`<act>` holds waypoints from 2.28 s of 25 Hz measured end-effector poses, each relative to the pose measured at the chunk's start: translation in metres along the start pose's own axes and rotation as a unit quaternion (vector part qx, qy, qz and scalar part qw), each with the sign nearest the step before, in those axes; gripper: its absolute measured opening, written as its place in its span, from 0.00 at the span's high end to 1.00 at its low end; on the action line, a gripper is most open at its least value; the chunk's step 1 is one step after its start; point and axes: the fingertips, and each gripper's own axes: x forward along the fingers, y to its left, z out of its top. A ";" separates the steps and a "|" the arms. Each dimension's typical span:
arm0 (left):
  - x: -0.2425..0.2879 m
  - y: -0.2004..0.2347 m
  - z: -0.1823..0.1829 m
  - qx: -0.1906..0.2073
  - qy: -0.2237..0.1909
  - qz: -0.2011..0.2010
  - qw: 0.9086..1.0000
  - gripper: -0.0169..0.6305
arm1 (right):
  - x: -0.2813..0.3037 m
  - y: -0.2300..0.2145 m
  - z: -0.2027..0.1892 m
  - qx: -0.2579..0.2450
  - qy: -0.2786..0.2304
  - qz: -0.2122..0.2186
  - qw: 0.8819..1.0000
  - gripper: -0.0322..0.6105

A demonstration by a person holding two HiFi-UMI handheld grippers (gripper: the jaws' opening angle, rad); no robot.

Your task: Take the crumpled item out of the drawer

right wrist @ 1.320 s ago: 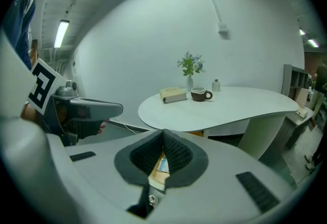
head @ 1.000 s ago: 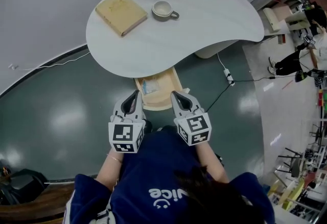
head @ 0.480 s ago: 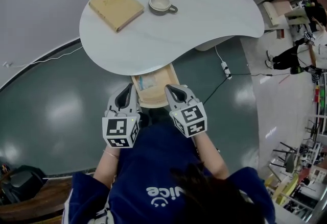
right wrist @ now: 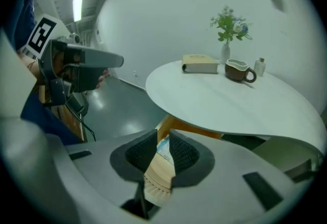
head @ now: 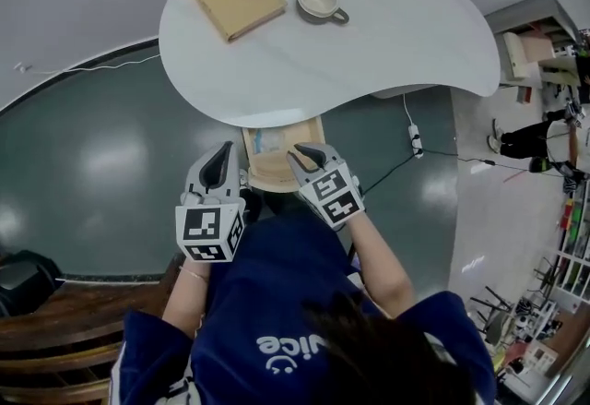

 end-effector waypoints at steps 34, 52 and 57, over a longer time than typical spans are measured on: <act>-0.027 0.036 -0.043 -0.065 0.018 0.165 0.984 0.97 | 0.157 0.005 -0.117 -0.317 0.198 0.141 0.917 0.49; -0.040 0.046 -0.092 -0.104 0.051 0.202 0.973 0.97 | 0.211 -0.004 -0.141 -0.408 0.235 0.151 0.869 0.42; -0.045 0.049 -0.099 -0.104 0.057 0.212 0.970 0.97 | 0.214 -0.003 -0.150 -0.426 0.244 0.150 0.858 0.42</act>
